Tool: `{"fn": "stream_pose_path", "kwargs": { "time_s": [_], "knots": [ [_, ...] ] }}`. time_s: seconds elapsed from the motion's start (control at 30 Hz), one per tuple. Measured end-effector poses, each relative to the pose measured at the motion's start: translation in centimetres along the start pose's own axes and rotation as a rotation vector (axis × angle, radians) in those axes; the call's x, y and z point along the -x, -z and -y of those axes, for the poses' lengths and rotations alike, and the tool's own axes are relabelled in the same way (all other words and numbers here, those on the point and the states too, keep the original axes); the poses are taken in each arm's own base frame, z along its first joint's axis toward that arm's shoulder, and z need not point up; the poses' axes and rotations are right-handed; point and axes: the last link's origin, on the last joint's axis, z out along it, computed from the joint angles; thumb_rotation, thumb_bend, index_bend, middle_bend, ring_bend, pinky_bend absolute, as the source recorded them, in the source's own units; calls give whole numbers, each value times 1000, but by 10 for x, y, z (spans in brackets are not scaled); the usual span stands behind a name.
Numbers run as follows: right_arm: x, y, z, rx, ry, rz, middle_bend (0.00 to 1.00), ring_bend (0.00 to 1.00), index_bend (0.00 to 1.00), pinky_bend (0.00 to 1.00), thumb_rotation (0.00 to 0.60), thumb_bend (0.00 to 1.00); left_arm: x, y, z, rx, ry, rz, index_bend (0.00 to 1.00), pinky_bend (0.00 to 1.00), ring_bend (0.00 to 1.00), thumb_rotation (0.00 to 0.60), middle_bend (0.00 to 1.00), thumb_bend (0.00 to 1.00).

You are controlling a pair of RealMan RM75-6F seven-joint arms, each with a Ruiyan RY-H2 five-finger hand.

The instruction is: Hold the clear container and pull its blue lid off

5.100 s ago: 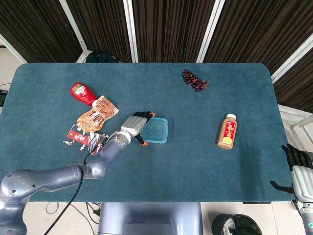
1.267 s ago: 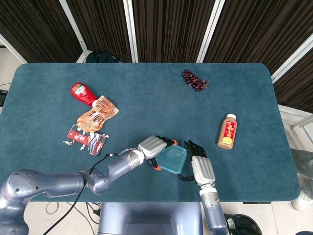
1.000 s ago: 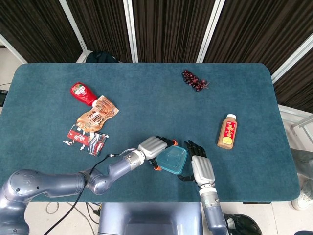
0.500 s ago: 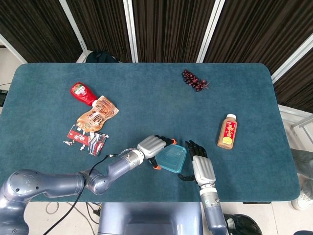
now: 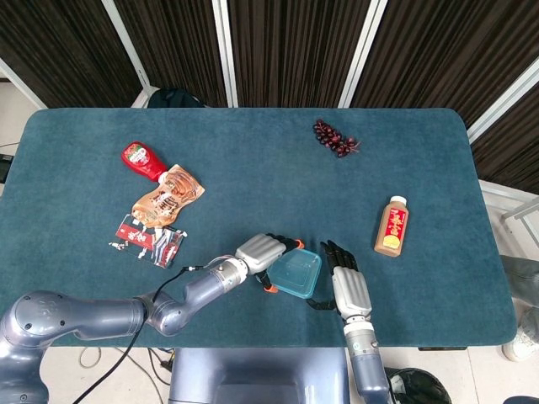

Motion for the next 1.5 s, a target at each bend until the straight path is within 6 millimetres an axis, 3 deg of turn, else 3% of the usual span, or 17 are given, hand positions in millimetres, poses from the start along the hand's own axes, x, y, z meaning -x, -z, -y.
{"fn": "stream_pose_path", "kwargs": {
  "time_s": [0.97,1.3,1.5],
  "knots": [
    [-3,0,0,61,-167,-7,0,0,0,0,600,193,5,-3,-6,-2,-35,32,253,433,295,600,364,152],
    [-7,-4,0,3,-181,-70,0,0,0,0,600,192,1,-2,-10,8,-10,70,228,385,269,600,311,151],
    [-5,-5,-4,-43,-184,-109,0,0,0,0,600,192,-3,-1,-8,5,-6,89,149,329,169,600,231,103]
  ]
}}
